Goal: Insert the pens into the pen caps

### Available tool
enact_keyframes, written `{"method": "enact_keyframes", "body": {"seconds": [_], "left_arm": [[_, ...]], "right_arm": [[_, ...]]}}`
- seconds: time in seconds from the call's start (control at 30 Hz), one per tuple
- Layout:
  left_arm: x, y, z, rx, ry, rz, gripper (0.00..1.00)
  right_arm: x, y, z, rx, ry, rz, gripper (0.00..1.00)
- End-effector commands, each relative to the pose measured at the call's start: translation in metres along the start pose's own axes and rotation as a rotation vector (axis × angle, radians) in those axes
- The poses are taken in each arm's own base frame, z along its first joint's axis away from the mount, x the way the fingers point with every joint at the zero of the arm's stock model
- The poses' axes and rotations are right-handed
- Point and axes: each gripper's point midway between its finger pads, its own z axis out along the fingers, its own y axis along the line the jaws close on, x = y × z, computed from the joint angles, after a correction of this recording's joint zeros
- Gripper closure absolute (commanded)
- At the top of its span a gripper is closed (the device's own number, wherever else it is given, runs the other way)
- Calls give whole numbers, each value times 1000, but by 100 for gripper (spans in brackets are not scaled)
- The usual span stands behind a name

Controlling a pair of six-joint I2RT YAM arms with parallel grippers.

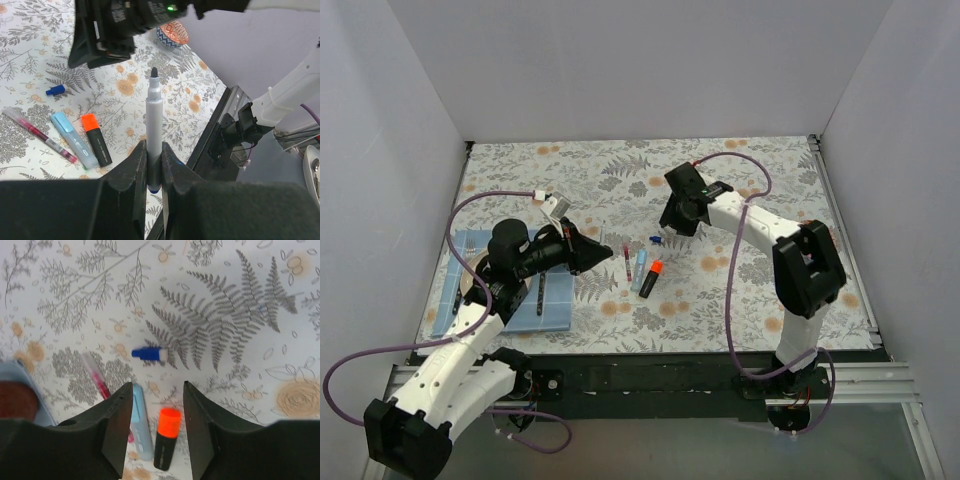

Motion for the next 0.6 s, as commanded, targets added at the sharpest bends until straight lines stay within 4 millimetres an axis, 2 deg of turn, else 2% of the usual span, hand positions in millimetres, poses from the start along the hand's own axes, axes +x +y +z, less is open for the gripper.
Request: {"method": "enact_keyframes", "body": {"seconds": [0.0, 0.03, 0.17, 0.3, 0.4, 0.57], "left_arm": [[-3, 7, -2, -42, -13, 21, 100], [-2, 7, -2, -44, -9, 17, 100], [-1, 6, -2, -35, -1, 14, 100], [-1, 6, -2, -37, -2, 10, 100], [1, 8, -2, -41, 4, 1, 100], [2, 5, -2, -30, 10, 0, 100]], "right_arm": [[-23, 8, 14, 115, -47, 105, 50], [-24, 10, 25, 118, -45, 73, 50], [-14, 2, 42, 148, -22, 60, 48], [0, -7, 47, 204, 22, 167, 46], [6, -1, 51, 205, 47, 222, 46], [21, -3, 63, 254, 99, 281, 46]]}}
